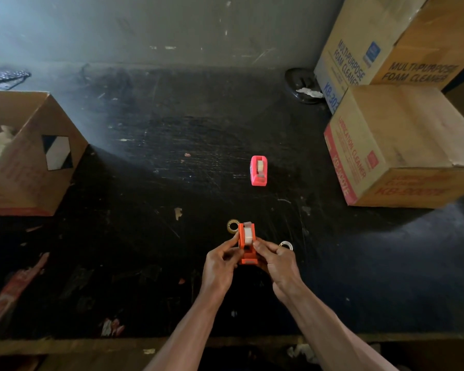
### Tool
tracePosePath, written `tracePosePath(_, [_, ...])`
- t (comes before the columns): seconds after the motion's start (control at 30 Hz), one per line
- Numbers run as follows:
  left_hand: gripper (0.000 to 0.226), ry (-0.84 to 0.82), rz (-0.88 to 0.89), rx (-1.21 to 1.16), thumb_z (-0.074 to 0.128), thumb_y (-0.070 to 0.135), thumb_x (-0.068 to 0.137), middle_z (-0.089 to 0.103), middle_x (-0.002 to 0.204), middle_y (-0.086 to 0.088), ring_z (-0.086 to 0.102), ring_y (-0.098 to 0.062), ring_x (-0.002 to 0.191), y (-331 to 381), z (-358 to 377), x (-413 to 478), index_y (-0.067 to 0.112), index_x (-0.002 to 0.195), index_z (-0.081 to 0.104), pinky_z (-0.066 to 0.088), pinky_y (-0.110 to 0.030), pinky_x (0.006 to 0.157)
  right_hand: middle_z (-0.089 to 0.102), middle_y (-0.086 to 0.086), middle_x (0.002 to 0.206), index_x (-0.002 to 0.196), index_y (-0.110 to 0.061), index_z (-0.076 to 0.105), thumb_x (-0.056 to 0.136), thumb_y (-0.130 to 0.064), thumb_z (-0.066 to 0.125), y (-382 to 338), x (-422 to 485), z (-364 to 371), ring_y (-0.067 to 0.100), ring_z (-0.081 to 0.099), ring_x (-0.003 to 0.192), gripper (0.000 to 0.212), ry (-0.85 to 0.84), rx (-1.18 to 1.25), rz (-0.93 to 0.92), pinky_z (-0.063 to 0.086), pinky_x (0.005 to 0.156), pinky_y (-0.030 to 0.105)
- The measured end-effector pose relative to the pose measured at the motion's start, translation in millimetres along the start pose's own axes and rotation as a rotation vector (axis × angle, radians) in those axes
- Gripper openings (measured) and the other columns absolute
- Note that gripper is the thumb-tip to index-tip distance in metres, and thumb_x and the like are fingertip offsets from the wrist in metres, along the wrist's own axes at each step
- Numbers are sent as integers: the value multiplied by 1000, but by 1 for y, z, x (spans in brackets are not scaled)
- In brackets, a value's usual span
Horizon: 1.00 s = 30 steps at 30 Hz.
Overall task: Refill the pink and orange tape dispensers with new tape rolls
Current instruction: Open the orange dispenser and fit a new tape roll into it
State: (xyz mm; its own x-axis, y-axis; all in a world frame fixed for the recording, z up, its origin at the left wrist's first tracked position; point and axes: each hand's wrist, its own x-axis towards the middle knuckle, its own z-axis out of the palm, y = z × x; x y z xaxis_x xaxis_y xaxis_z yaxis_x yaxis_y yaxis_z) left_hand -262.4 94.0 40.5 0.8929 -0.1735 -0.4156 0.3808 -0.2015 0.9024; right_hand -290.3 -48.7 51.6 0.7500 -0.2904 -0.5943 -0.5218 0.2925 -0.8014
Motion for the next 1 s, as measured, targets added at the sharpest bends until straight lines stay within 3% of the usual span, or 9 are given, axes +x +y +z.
tracePosePath(0.2, [39, 20, 22, 159, 61, 10, 101, 74, 103, 14, 72, 9, 88, -17, -3, 10, 19, 139, 62, 57, -12, 76, 83, 1, 102, 114, -17, 79, 99, -18, 66, 19, 16, 1, 12, 79, 96, 19, 16, -131, -40, 61, 94, 36])
tracePosePath(0.33, [40, 35, 37, 241, 62, 5, 99, 74, 116, 8, 73, -3, 102, -29, -1, 18, 19, 137, 63, 61, -31, 94, 80, -4, 104, 119, -16, 76, 99, -19, 67, 34, 32, 4, 9, 76, 98, 23, 69, -210, -34, 59, 95, 32])
tracePosePath(0.4, [41, 55, 40, 275, 64, 4, 98, 75, 118, 6, 72, -4, 105, -33, 2, 22, 18, 137, 64, 60, -31, 96, 78, -7, 105, 122, -15, 74, 99, -17, 67, 38, 37, 5, 5, 73, 100, 25, 94, -253, -50, 57, 94, 27])
tracePosePath(0.47, [41, 84, 46, 318, 65, 3, 97, 74, 120, 5, 70, -5, 108, -34, 5, 25, 19, 136, 65, 57, -26, 97, 79, -2, 112, 123, -12, 75, 98, -16, 69, 41, 41, 6, 9, 72, 105, 26, 142, -304, -76, 56, 100, 31])
tracePosePath(0.6, [45, 127, 67, 350, 67, 2, 95, 74, 119, 3, 70, -5, 104, -37, 11, 29, 20, 137, 64, 54, -13, 84, 79, 2, 114, 121, -14, 77, 94, -21, 74, 41, 44, 8, 12, 73, 106, 27, 181, -365, -90, 57, 103, 39])
tracePosePath(0.73, [51, 106, 74, 329, 66, 0, 95, 71, 114, 7, 66, 2, 96, -40, 9, 36, 26, 138, 61, 55, -13, 81, 79, -1, 109, 118, -16, 77, 94, -19, 74, 38, 45, 7, 12, 74, 103, 25, 199, -429, -126, 60, 97, 39])
tracePosePath(0.87, [45, 48, 1, 199, 63, 10, 99, 72, 108, 6, 72, -6, 97, -42, 5, 44, 28, 140, 62, 60, -26, 88, 74, -14, 91, 107, -19, 78, 93, -11, 74, 32, 45, 7, 2, 71, 90, 17, 215, -446, -157, 61, 88, 29])
tracePosePath(0.93, [42, 25, -21, 149, 63, 15, 100, 73, 105, 5, 73, -7, 92, -40, 4, 47, 29, 140, 62, 59, -25, 83, 70, -18, 85, 107, -18, 78, 94, -9, 73, 31, 43, 7, -3, 68, 84, 17, 212, -451, -170, 56, 80, 18])
tracePosePath(1.0, [38, 23, -27, 107, 64, 20, 100, 73, 100, 4, 74, -8, 88, -38, 5, 50, 30, 137, 63, 58, -24, 78, 68, -19, 86, 109, -18, 78, 94, -9, 73, 31, 43, 8, -3, 67, 84, 18, 216, -459, -177, 56, 81, 18])
